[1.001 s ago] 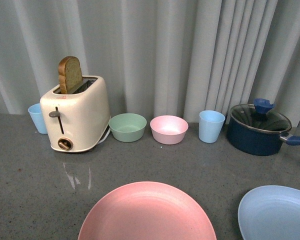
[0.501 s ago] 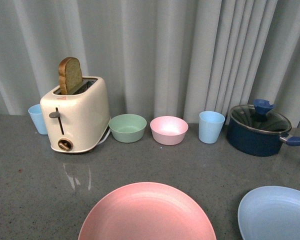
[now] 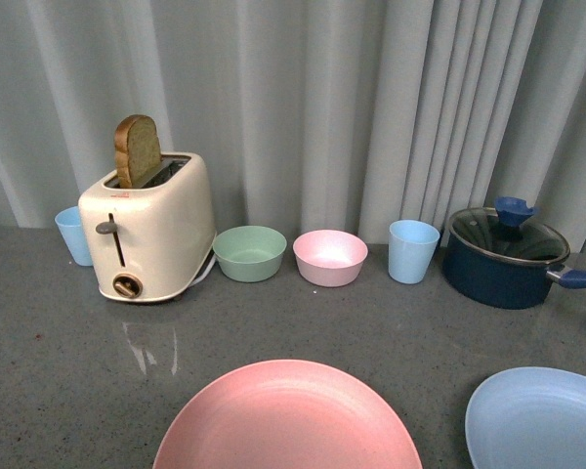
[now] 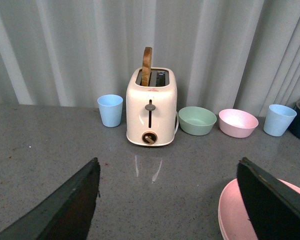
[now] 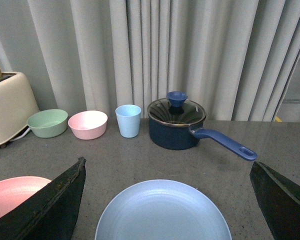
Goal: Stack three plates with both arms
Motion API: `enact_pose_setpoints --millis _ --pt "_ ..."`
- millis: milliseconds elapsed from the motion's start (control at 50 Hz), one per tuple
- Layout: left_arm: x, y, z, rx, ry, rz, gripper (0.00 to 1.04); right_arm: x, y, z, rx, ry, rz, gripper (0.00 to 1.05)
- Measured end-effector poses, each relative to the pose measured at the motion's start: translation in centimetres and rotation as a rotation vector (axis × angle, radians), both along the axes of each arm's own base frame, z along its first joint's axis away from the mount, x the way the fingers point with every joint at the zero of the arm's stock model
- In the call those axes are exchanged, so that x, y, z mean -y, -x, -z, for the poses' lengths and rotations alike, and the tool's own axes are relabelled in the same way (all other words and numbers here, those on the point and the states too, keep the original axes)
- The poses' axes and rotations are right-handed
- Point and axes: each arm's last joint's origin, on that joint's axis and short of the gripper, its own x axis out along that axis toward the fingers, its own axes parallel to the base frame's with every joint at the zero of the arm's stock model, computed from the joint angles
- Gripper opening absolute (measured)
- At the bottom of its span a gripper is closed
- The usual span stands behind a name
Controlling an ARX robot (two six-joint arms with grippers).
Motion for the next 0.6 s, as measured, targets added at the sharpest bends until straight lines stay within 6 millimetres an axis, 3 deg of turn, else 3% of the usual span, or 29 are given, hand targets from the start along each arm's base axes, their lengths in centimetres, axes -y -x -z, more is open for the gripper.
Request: enact_pose_setpoints --millis 100,220,340,420,601 --pt "0.0 0.0 0.0 0.0 -0.001 0.0 1.0 0.0 0.0 0.0 0.0 0.0 0.0 0.97" --pt "0.0 0.0 0.0 0.0 -0.002 0.0 0.98 0.0 0.0 0.0 -0.004 -0.004 0.006 0.97" --pt "0.0 0.0 0.0 0.0 -0.003 -0.002 0.98 0.5 -0.4 -0.1 -0.298 -0.145 0.242 0.97" --pt "0.0 0.0 0.0 0.0 -0.003 0.0 0.98 1.7 -1.4 0.5 -0.395 -0.231 0.248 0.97" --pt "0.0 0.0 0.0 0.001 -0.003 0.0 0.98 5.6 -2.8 1.1 -0.433 -0.279 0.246 0.97"
